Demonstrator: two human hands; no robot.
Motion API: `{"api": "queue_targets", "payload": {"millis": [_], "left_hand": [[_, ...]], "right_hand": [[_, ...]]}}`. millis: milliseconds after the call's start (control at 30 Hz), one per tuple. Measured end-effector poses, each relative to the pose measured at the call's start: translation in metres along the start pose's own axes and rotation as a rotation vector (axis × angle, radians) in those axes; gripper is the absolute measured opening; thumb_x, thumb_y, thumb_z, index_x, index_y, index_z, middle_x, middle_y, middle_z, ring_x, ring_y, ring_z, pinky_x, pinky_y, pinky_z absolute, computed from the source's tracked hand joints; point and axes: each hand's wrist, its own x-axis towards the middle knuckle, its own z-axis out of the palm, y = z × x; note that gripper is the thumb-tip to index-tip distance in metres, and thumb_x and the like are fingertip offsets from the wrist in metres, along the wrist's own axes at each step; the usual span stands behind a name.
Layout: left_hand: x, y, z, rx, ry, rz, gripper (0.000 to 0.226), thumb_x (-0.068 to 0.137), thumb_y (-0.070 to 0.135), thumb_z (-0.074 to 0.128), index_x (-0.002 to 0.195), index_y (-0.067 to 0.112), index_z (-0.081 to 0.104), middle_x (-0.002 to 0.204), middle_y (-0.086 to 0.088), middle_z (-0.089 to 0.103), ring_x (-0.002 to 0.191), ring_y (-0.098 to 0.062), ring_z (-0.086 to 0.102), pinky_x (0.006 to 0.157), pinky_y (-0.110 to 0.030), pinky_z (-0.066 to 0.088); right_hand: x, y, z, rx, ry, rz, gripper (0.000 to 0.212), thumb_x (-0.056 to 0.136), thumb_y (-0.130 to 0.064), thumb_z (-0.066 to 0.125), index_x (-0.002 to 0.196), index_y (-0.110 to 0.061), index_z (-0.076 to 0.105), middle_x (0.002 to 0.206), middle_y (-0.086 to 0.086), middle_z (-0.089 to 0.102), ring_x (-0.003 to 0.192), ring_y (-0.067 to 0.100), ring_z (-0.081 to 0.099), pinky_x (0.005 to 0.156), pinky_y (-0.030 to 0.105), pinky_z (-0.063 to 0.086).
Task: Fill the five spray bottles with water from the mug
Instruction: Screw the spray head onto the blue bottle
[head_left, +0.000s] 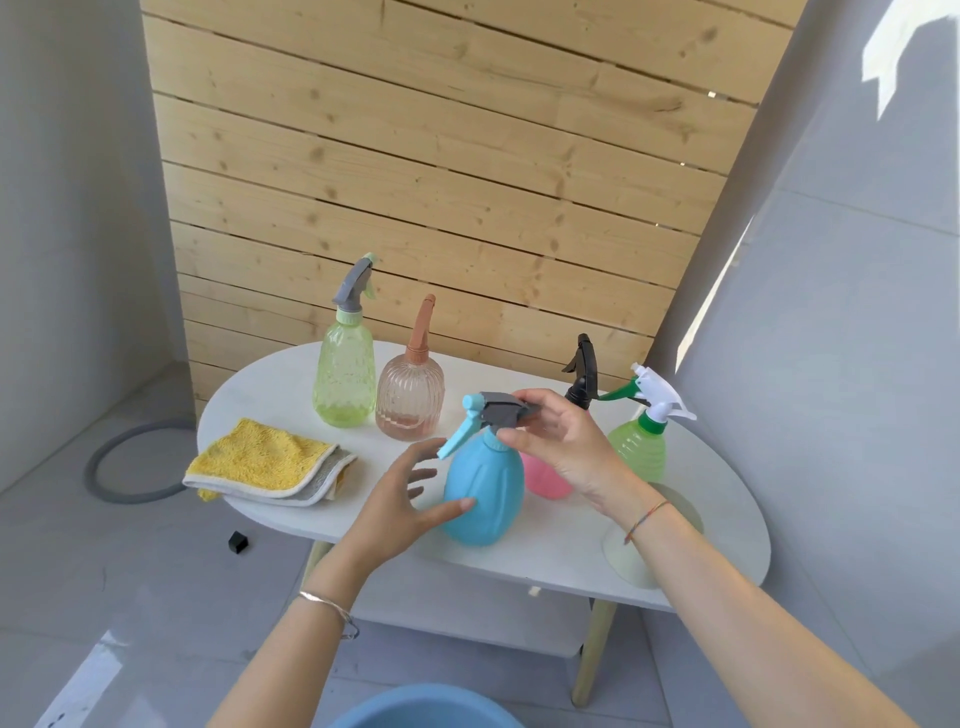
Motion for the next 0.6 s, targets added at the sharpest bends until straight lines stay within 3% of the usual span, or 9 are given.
{"api": "queue_targets", "payload": {"millis": [100,200,267,400,600], "left_hand": [[-0.001,0.006,0.013,-0.020,-0.031,0.011,0.079,0.065,0.047,0.080,0.134,0.035,0.043,0.134,0.019,0.051,0.121,0.001,0.051,0.100,-0.018,0.044],[-0.003,0.004,0.028,-0.038,0.001,0.021,0.083,0.070,0.042,0.082,0.141,0.028,0.042,0.133,0.020,0.053,0.122,0.005,0.051,0.099,-0.015,0.044],[-0.001,0.001,0.031,-0.038,0.033,0.026,0.079,0.071,0.038,0.084,0.139,0.030,0.043,0.130,0.022,0.054,0.119,0.006,0.051,0.099,-0.017,0.046],[0.002,-0.004,0.032,-0.048,0.037,0.018,0.075,0.071,0.038,0.085,0.134,0.034,0.045,0.128,0.022,0.055,0.118,0.004,0.052,0.099,-0.021,0.047],[0.000,-0.002,0.032,-0.050,0.010,0.008,0.075,0.067,0.051,0.081,0.131,0.040,0.045,0.127,0.021,0.057,0.117,0.001,0.053,0.096,-0.020,0.047]], "right_hand": [[0.007,0.004,-0.001,-0.006,0.002,-0.006,0.033,0.077,0.001,0.074,0.104,-0.010,0.059,0.096,0.007,0.069,0.083,0.006,0.066,0.076,0.015,0.049],[0.014,0.009,0.001,-0.029,-0.026,0.012,0.043,0.076,0.002,0.075,0.114,-0.002,0.058,0.095,0.008,0.070,0.084,0.006,0.068,0.079,0.017,0.051],[0.015,0.010,0.002,-0.041,-0.015,-0.012,0.038,0.075,0.004,0.075,0.110,0.001,0.059,0.092,0.006,0.071,0.081,0.006,0.069,0.077,0.017,0.052],[0.013,0.017,0.008,-0.044,0.060,-0.102,0.028,0.075,0.003,0.075,0.093,-0.013,0.061,0.078,-0.006,0.074,0.076,0.006,0.069,0.074,0.019,0.053],[0.008,0.029,0.025,-0.072,0.252,-0.173,0.039,0.074,-0.010,0.081,0.100,-0.023,0.055,0.082,-0.001,0.072,0.078,0.009,0.067,0.080,0.026,0.053]]}}
